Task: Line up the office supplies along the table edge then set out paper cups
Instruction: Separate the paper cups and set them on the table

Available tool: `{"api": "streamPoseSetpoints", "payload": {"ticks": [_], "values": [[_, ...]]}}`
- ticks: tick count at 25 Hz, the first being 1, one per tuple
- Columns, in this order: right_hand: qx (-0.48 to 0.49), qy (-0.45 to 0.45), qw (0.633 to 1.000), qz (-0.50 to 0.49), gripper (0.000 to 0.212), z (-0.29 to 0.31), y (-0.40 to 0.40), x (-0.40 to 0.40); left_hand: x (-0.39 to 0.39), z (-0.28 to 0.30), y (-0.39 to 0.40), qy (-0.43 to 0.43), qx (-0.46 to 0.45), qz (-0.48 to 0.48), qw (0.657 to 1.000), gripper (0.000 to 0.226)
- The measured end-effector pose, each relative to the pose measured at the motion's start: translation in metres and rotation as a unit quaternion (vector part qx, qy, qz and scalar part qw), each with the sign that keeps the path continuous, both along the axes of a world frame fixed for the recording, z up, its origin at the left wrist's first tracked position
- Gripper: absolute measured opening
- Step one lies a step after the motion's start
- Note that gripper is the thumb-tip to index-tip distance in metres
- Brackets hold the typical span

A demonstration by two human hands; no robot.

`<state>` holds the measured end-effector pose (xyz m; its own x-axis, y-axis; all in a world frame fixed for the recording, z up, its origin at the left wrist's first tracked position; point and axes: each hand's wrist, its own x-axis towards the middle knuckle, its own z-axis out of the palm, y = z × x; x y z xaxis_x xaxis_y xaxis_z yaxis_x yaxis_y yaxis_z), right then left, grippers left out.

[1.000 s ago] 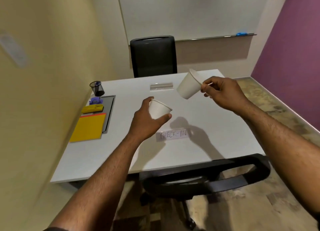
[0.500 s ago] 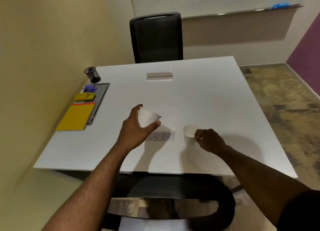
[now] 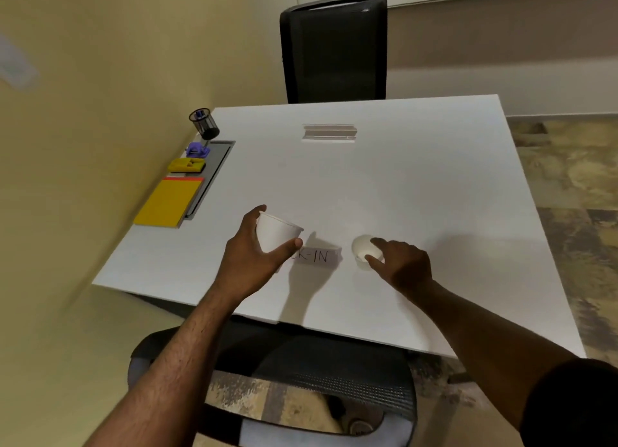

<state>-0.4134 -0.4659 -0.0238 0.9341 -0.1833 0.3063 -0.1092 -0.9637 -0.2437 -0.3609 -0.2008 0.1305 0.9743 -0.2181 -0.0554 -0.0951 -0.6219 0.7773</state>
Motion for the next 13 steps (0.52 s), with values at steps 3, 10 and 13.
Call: {"api": "streamPoseSetpoints", "payload": {"ticks": [3, 10, 13], "values": [[0.135, 0.023, 0.990, -0.037, 0.035, 0.032, -0.015, -0.018, -0.034, 0.010, -0.011, -0.024, -0.026, 0.011, 0.999, 0.089], [0.339, 0.013, 0.941, 0.008, 0.028, 0.067, -0.010, -0.088, -0.104, 0.014, -0.045, -0.029, -0.070, 0.017, 0.997, 0.090], [0.384, 0.025, 0.921, 0.055, 0.024, 0.092, -0.024, -0.139, -0.158, 0.015, -0.085, -0.035, -0.117, 0.034, 0.992, 0.091]]}}
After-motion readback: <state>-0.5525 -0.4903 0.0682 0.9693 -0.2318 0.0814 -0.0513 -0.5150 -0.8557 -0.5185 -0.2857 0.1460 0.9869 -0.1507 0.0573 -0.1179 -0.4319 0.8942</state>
